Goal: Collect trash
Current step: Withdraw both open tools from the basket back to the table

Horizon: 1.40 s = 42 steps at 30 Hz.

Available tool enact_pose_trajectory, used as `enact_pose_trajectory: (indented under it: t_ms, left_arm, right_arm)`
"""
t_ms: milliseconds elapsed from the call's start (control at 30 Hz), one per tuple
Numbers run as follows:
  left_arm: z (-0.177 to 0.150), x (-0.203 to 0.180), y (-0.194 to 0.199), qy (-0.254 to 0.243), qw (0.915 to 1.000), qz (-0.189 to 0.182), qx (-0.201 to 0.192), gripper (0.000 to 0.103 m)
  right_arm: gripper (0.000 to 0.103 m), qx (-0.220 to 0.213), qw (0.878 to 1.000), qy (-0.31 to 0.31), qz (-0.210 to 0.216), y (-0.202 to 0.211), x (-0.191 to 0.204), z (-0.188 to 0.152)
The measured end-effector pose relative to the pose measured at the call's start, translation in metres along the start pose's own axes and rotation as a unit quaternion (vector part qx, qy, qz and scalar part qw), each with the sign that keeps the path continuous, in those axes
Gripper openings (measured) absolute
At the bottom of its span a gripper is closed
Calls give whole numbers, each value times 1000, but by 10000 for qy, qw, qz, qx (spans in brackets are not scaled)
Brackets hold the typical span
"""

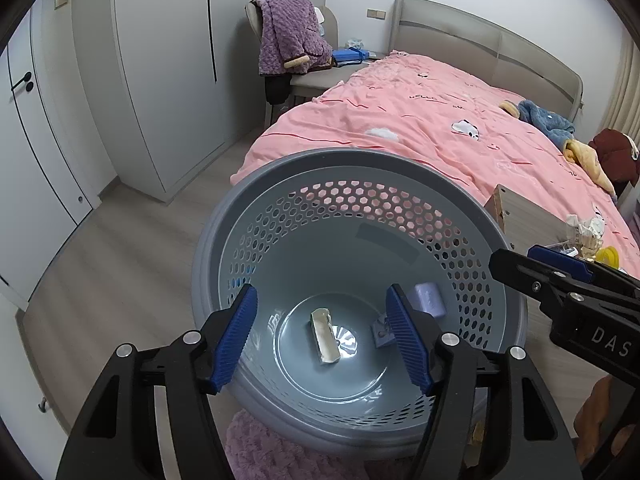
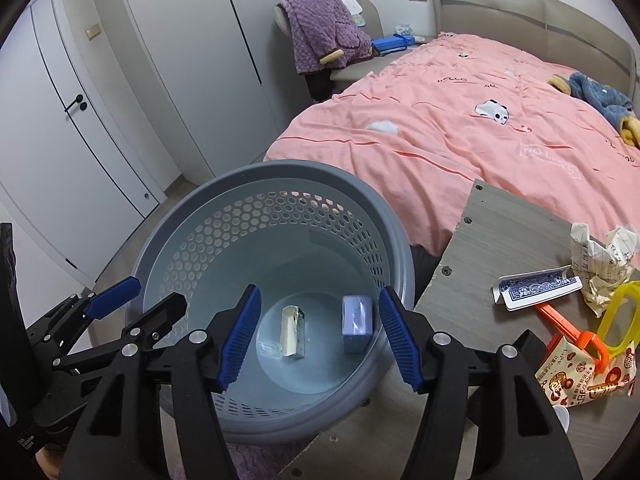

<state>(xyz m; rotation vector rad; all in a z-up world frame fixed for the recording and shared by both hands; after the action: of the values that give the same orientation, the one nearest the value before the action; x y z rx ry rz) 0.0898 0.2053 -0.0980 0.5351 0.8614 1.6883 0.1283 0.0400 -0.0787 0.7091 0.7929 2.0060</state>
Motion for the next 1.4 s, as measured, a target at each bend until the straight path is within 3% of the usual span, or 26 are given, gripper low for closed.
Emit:
enact_pose_trajectory:
  t_ms: [767,1400]
  left_arm:
    - [-5,-7,30,-6,9998,-1,-204,70]
    - [-25,-62,50,-437,9982,-356,-204,70]
  right_arm:
    - [75,-290,9995,-70,-124,31,-8,-10]
    - [82,-514,9957,-488,-591,77,-60,-47]
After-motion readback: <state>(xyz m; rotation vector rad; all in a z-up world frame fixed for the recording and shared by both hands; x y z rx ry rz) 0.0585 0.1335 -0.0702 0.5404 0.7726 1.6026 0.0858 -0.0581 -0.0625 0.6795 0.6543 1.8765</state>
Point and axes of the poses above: each gripper's, at about its wrist camera, not at the fingertips, and y roughly against the way its jaws point, x to its left, z to its top, the point moved 6 cm from there along -y, roughly the way its jaws point, and after that the axes turned 4 degrees about y, right-handed, at the moved point
